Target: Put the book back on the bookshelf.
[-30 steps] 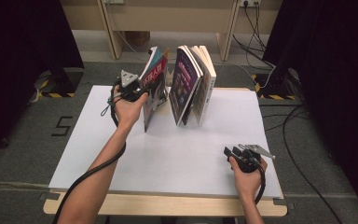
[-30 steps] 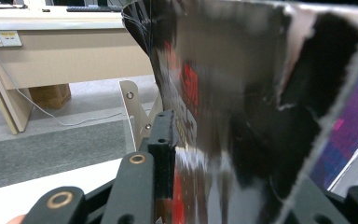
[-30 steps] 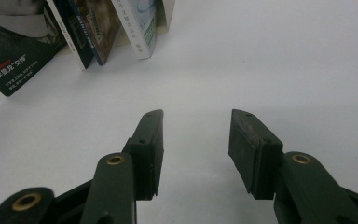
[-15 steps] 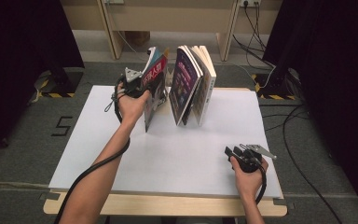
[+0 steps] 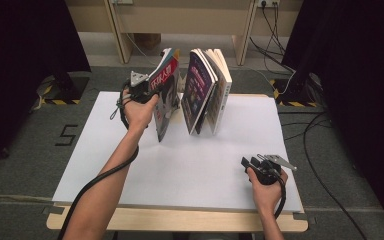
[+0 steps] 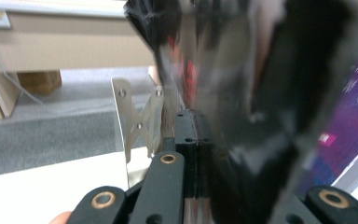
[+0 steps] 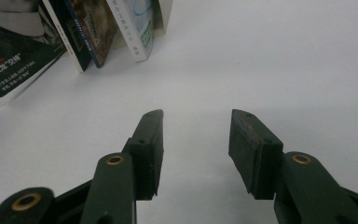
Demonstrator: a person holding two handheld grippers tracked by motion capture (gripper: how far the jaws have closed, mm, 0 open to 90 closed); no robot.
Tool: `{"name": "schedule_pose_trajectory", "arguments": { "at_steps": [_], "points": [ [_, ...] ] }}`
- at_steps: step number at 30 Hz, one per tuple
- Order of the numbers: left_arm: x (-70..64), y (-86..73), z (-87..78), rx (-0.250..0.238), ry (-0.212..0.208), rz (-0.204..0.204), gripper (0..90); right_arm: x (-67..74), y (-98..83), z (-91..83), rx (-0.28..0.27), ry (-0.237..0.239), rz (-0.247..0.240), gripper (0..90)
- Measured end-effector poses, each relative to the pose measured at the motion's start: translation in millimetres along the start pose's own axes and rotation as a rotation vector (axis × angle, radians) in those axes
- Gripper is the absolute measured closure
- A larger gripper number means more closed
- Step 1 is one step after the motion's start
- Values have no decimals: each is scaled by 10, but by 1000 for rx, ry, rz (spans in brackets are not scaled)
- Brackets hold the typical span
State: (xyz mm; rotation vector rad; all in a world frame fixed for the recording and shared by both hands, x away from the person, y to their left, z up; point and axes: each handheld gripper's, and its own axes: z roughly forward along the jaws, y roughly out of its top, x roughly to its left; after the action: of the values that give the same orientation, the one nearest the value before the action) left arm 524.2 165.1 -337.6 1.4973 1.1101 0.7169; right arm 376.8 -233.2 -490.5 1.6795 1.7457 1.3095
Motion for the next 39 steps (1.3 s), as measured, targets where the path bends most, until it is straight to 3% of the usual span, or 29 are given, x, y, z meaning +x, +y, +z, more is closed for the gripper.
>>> {"name": "schedule_pose_trajectory", "arguments": {
  "at_steps": [6,10,16,26,32,39],
  "points": [
    [-19,-16,21,-99,17,29,863,-7,-6,6,-5,-8,2,559],
    [2,-89,107,-130,15,29,863,-6,-1,-1,-1,-8,-1,559],
    [51,-220,191,-124,30,10,861,-16,0,-1,-3,-3,-1,559],
    [106,-167,142,-78,59,2,824,-16,6,-11,-9,-6,-6,559],
    [135,-148,100,-61,61,-12,759,-22,7,-7,-9,-7,-8,559],
    [166,-138,127,-8,62,-12,729,-15,1,0,3,-6,0,558]
  ]
}}
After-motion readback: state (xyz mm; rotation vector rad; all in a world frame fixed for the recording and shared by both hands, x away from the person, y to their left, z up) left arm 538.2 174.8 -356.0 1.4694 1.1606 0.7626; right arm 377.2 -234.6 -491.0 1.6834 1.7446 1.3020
